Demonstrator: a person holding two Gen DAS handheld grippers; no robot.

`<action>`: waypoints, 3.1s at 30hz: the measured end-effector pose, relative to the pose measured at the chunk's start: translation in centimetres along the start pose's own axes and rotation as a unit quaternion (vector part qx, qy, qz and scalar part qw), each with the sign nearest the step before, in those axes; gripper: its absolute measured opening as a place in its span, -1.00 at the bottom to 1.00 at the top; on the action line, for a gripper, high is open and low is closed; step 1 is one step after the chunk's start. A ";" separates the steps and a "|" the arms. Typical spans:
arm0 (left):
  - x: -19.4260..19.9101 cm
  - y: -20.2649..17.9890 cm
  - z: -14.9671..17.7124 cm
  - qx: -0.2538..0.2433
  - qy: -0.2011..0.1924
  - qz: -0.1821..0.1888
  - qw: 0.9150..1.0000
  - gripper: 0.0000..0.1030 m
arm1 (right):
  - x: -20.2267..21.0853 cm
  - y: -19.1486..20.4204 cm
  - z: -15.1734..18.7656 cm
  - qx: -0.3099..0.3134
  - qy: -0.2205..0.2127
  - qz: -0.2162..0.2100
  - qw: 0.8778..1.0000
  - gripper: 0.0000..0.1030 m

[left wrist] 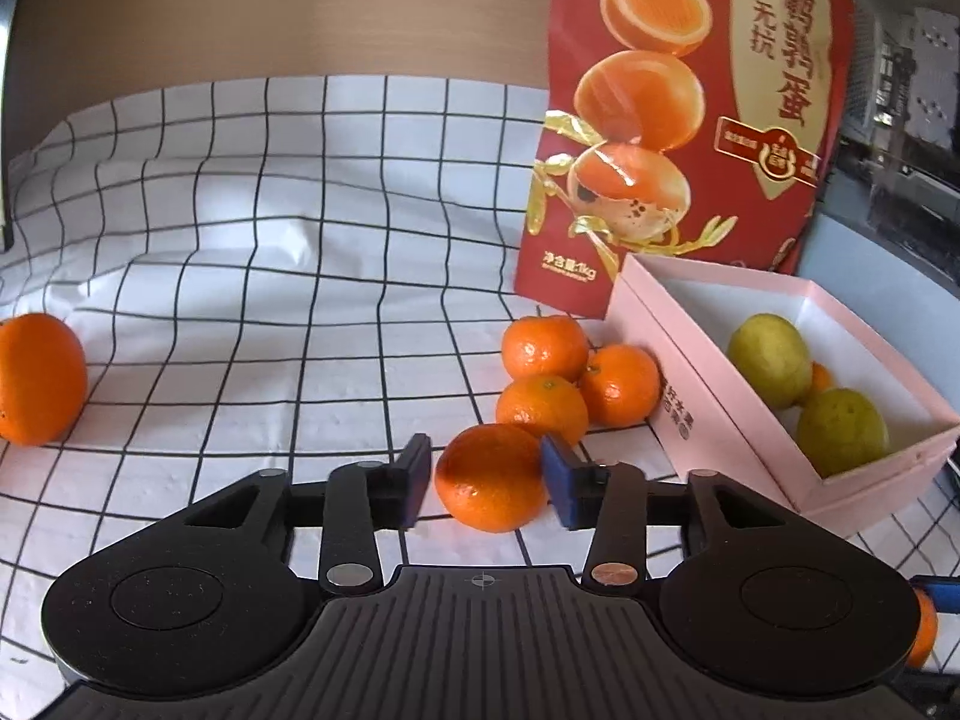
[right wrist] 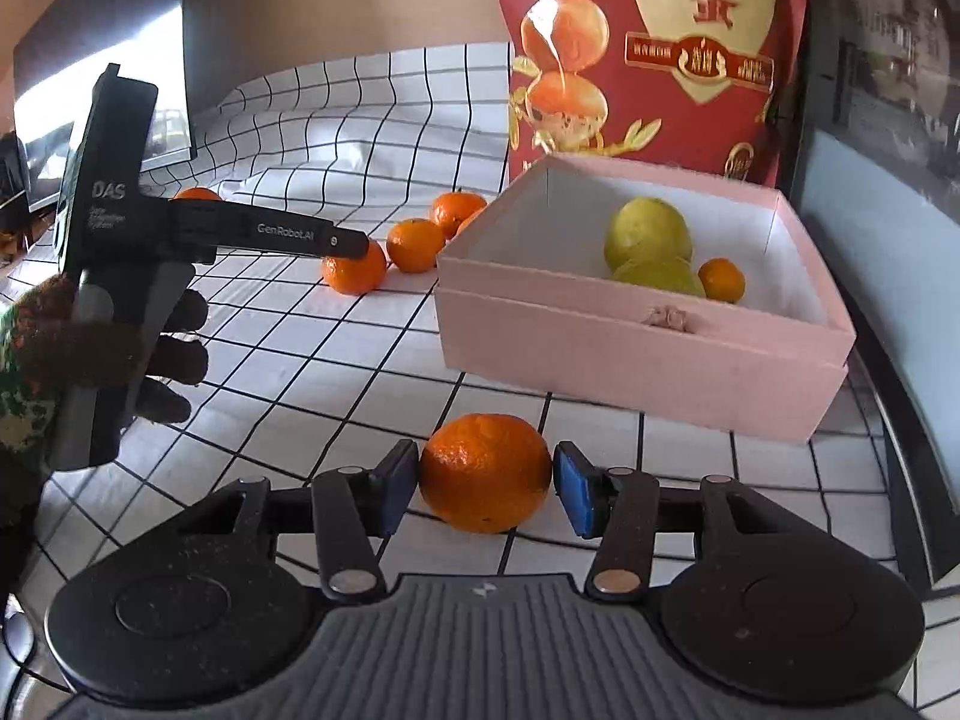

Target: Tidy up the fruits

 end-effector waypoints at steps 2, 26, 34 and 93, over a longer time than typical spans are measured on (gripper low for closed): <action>-0.3 0.1 -0.2 0.005 0.008 0.004 1.000 0.04 | -0.4 0.0 0.1 0.007 -0.006 0.010 1.000 0.24; -0.7 -0.8 1.3 0.014 0.027 0.058 0.998 -0.14 | -1.7 -1.7 0.6 -0.068 -0.007 -0.008 0.998 0.60; 6.3 -1.2 3.6 0.024 -0.007 0.089 0.996 -0.14 | -1.7 -1.8 0.5 -0.074 -0.007 -0.007 0.997 0.62; 9.8 -4.2 9.0 -0.016 0.022 0.100 0.995 -0.06 | -0.4 -2.6 1.6 0.013 0.034 0.002 0.999 0.88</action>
Point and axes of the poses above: each gripper's, at about its wrist camera, not at the fingertips, and x roughly against the way its jaws point, y to its left, z to its underside, the point moved 1 cm from there along -x, roughly the way its jaws point, and after that the axes turned 4 degrees about -z, right-handed, at the moved point
